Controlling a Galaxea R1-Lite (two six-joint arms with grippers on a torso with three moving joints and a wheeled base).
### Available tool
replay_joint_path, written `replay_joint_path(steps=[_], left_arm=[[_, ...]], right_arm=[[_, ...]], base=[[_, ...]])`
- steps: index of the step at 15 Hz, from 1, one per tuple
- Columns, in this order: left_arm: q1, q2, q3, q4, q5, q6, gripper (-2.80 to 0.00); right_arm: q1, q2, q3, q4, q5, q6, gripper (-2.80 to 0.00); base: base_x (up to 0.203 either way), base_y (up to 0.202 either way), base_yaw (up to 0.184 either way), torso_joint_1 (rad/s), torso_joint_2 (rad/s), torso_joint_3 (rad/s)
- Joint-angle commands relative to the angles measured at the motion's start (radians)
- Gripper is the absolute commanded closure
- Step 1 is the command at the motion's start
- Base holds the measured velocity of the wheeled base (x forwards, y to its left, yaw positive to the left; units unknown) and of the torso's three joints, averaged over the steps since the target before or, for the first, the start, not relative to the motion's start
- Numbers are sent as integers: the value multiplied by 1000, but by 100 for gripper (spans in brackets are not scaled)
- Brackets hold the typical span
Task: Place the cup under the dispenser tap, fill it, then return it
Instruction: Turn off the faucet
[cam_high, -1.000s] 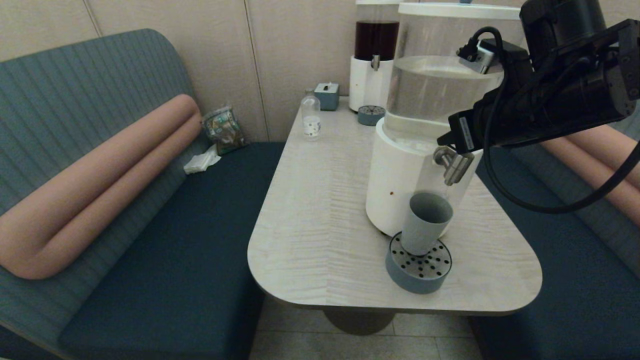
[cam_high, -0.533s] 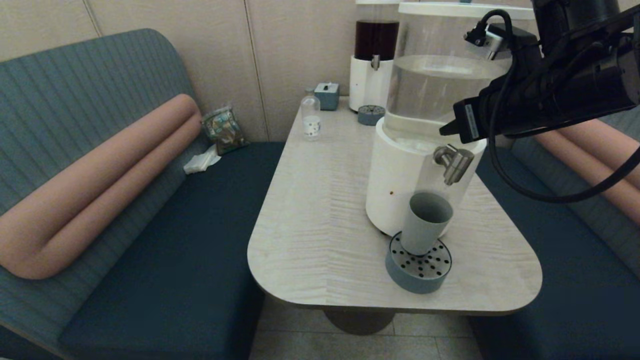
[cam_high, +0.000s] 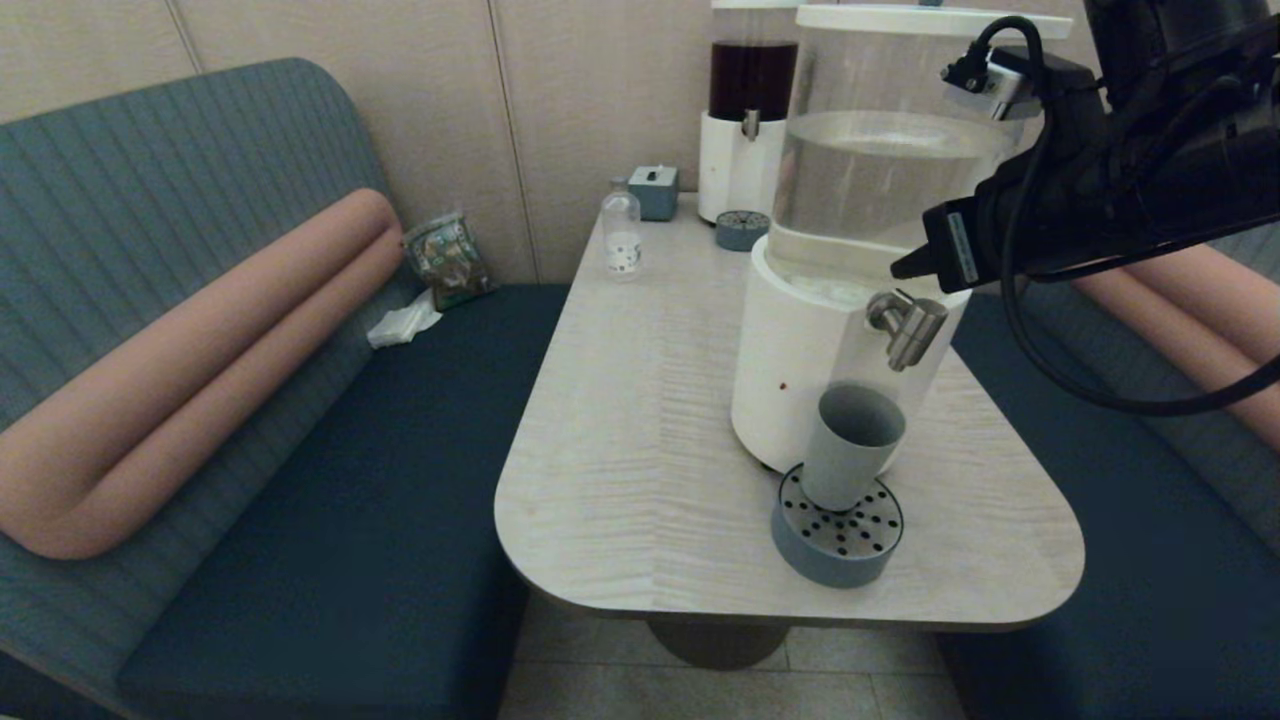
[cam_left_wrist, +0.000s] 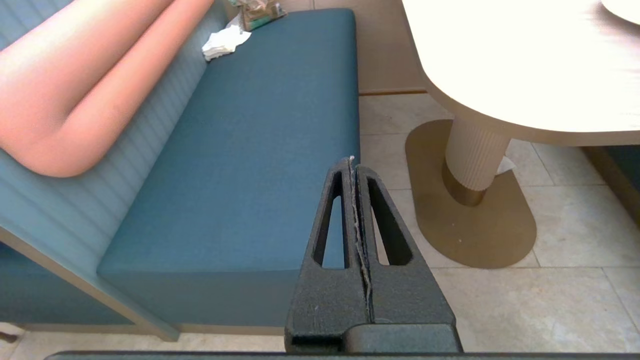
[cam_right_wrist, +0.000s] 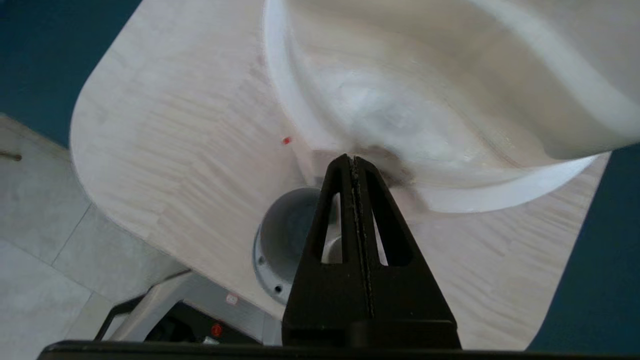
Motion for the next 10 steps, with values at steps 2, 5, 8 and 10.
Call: replay_joint_path(steps=[2,5,8,10], left_arm=[[0,0,0,0,-1,1,0],[0,0,0,0,-1,-1,0],[0,0,0,0,1,0,0],[0,0,0,0,-1,0,0]], right_arm=[[8,-7,1,24,0,0,0],[20,-6,6,27,0,0,0],[38,-6,16,26,0,0,0],[39,1,19,26,-1,0,0]], base=[[0,0,0,0,0,0],[0,0,0,0,0,0],[0,0,0,0,0,0],[0,0,0,0,0,0]])
